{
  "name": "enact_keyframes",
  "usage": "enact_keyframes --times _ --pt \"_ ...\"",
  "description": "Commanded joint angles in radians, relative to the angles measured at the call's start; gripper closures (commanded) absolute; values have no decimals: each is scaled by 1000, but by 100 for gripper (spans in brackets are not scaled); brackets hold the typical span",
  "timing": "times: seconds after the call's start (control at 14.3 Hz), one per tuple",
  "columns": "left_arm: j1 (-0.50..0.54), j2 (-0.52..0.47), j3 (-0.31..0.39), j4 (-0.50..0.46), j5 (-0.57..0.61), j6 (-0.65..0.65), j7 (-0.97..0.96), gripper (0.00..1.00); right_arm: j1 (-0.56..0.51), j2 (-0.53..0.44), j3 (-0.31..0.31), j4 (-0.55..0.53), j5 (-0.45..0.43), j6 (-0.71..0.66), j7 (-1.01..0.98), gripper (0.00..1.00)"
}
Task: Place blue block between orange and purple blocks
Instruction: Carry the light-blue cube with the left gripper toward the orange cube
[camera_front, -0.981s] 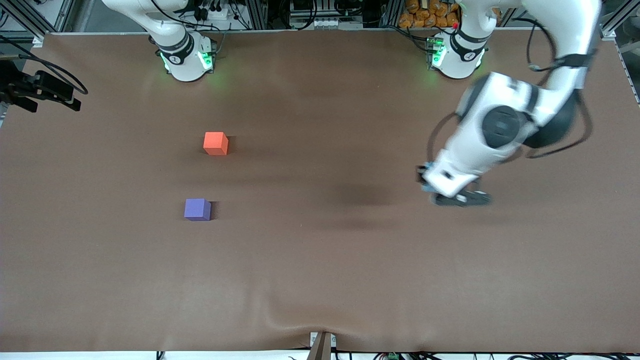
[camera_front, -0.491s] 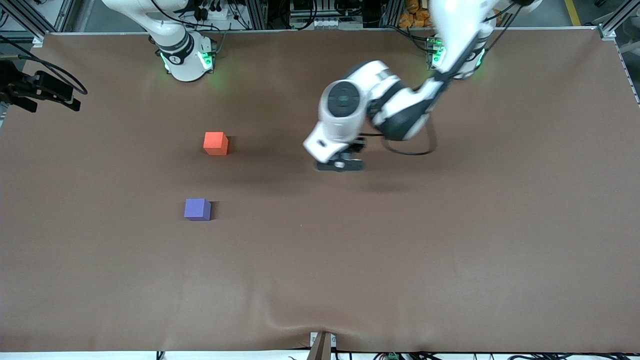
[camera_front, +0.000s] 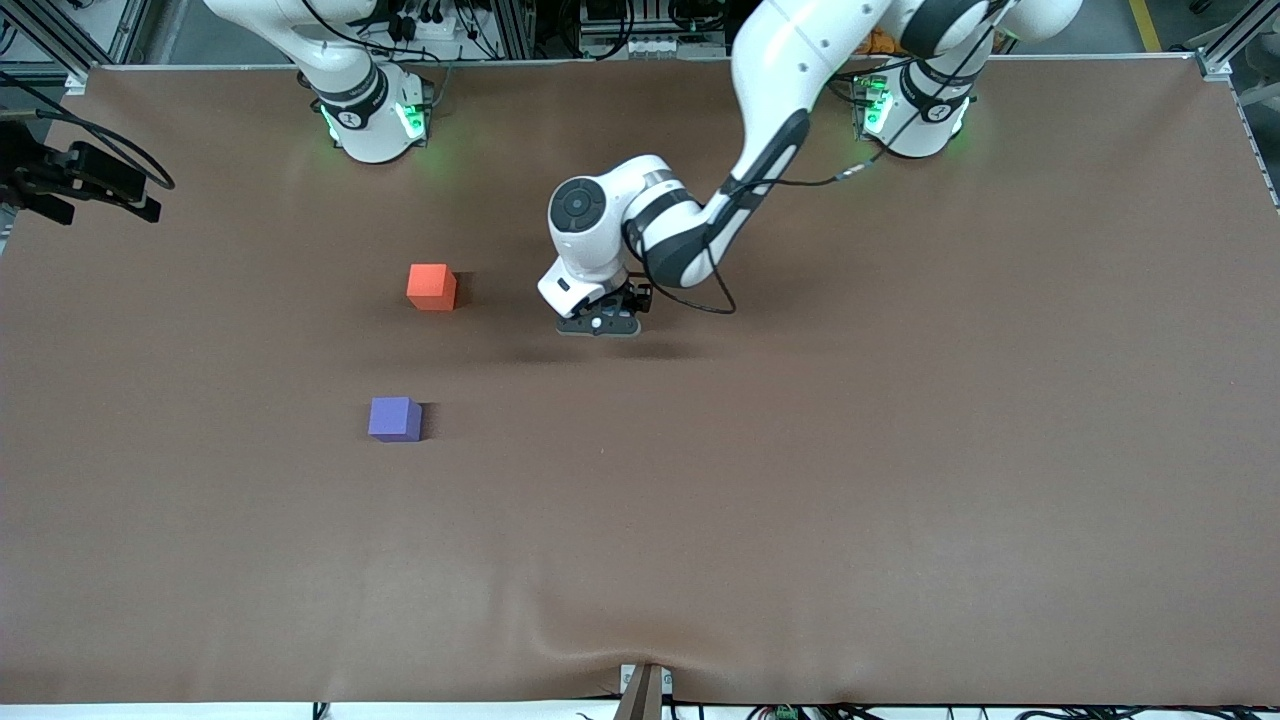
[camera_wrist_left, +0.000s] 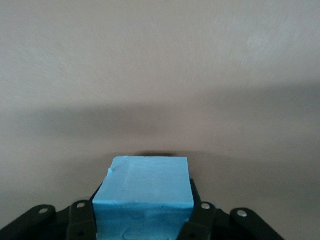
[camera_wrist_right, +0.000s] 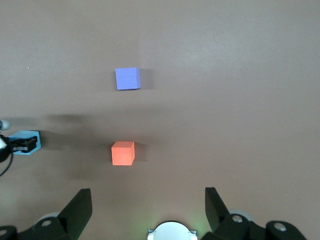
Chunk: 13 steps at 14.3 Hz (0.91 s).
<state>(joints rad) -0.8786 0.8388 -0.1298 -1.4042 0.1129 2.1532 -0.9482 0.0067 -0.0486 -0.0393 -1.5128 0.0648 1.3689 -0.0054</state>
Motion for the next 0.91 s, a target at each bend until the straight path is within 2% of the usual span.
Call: enact_keyframes --times 0.0,0.07,0.28,0.42,0.63,0.84 --pt "-10 26 18 37 14 0 -1 17 -4 -2 -2 -3 15 -5 2 0" --pt "-11 14 22 36 31 2 6 0 -4 -1 -2 -3 15 -4 2 0" --pt "-5 -75 21 36 70 -10 -3 0 -5 7 -2 -1 13 -1 -4 0" --pt "22 -177 22 34 65 -76 5 0 -1 50 -2 9 1 -1 -10 0" --pt "136 -337 13 34 50 -177 9 0 9 64 -1 14 1 -1 -7 0" --pt "278 -441 13 30 19 -281 93 0 7 140 -1 14 4 -5 -10 0"
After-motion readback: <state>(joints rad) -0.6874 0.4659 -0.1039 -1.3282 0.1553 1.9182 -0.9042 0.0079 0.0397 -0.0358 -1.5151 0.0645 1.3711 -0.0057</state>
